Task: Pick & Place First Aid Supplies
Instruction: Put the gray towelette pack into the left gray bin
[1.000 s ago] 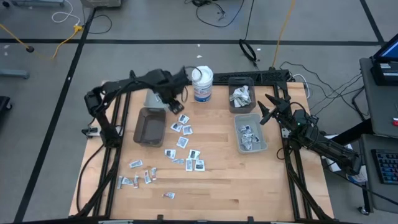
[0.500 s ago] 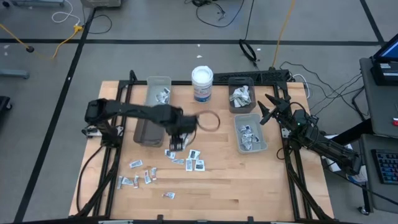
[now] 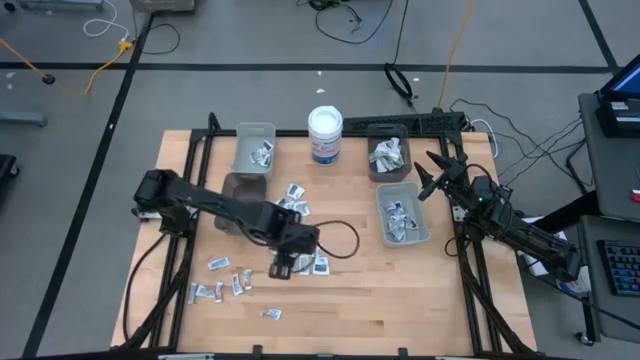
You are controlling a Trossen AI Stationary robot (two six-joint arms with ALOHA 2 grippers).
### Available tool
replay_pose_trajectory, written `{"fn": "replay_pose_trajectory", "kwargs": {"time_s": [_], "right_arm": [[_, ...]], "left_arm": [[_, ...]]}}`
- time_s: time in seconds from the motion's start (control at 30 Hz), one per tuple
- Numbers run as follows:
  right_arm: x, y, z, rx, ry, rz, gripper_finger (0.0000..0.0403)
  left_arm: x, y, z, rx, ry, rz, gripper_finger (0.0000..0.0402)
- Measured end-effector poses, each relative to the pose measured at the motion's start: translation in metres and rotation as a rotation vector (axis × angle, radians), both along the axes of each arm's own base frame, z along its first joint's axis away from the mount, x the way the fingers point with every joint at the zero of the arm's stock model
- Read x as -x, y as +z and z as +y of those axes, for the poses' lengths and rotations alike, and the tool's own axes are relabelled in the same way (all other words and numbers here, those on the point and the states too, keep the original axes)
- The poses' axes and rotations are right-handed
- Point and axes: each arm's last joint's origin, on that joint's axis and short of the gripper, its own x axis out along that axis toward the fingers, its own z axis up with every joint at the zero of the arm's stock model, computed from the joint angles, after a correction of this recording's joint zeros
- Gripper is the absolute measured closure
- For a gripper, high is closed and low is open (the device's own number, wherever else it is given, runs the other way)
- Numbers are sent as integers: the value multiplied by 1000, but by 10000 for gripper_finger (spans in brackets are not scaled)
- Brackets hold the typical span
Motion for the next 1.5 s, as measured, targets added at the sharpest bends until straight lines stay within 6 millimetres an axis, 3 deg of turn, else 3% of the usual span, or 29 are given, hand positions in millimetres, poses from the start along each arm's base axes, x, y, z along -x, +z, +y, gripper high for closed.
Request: {"fn": "replay_pose_trajectory", "kwargs": {"time_s": [0.23,0.5,0.73,0.97,1.5], "right_arm": [[0,0,0,0,0,0,165],[0,0,0,0,0,0,165],[0,0,0,0,0,0,165],[0,0,0,0,0,0,165],[0,0,0,0,0,0,165]], "left_arm": [[-23,-17,-7,39,6,2,188],[-51,-17,-14,47,10,-22,188],[-63,-19,-17,39,0,-8,188],[-73,-52,-17,-25,-7,53,188],[-83,-96,-31,-93,-93,89,188]]}}
